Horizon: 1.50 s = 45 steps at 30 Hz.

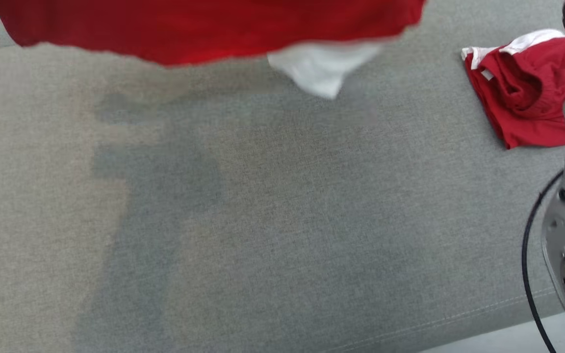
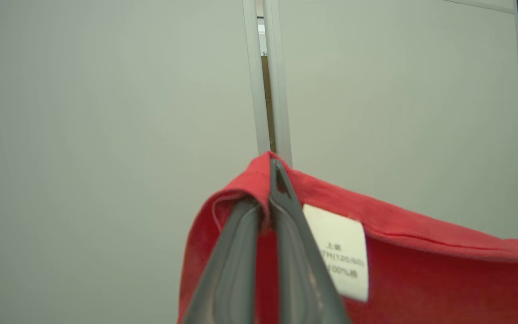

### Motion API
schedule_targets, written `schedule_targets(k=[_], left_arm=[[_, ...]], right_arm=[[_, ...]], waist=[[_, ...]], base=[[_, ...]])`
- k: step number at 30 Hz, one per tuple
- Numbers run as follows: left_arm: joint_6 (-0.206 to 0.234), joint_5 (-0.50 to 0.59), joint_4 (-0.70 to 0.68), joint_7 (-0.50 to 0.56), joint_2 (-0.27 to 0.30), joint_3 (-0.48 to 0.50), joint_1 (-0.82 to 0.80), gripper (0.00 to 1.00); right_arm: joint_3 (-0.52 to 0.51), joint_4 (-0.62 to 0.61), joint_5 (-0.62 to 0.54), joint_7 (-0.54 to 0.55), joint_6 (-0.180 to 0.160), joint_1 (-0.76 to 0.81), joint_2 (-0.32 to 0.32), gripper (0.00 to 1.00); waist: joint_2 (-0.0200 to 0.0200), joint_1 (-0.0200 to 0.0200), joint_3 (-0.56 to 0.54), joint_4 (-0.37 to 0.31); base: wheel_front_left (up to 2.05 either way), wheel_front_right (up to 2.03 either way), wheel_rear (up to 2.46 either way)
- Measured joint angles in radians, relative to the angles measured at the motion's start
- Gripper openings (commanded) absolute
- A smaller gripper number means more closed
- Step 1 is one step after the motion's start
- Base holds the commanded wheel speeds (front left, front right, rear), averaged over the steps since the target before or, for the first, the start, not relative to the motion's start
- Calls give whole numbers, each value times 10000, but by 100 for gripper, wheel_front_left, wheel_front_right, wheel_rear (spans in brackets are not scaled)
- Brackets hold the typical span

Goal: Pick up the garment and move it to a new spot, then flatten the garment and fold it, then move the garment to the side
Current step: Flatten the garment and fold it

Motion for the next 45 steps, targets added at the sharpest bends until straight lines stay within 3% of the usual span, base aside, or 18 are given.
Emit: schedule_targets(k=[3, 8, 14, 19, 25, 31, 45], left_arm=[[-13, 232, 1360, -918, -242, -15, -1189, 0], [-437, 272, 3051, -2082, -566, -228, -1601, 0], [-732, 82, 4709, -3057, -604, -205, -628, 0], [-988, -328, 5145, -3258, -796, -21, 276, 0], [-1083, -872, 4671, -3306, -1014, 337, 1157, 0], [-1114, -1383, 3783, -3306, -1221, 236, 2796, 0], [-1116, -1831, 286, -3306, -1547, 777, 8797, 0]], right_arm=[[75, 1189, -347, -416, 2, -1234, 477, 0], [665, 2403, -165, -1208, 2, -1376, 688, 0], [2056, 3150, 825, -2075, 2, 54, 788, 0], [2709, 2671, 1645, -2207, 2, 1291, 796, 0], [2148, 865, 2209, -2232, 2, 2875, 439, 0], [1634, -569, 2326, -2232, 2, 4722, 209, 0], [1398, -2474, 2913, -2232, 2, 9960, -224, 0]], waist=[[0, 0, 555, -91], [0, 0, 1519, -233], [0, 1, 2774, -374], [0, 2, 3546, -458], [0, 2, 3602, -471], [0, 2, 2985, -411], [1, -1, 356, 49]], base=[[0, 0, 0], [0, 0, 0], [0, 0, 0], [0, 0, 0], [0, 0, 0], [0, 0, 0], [0, 0, 0]])
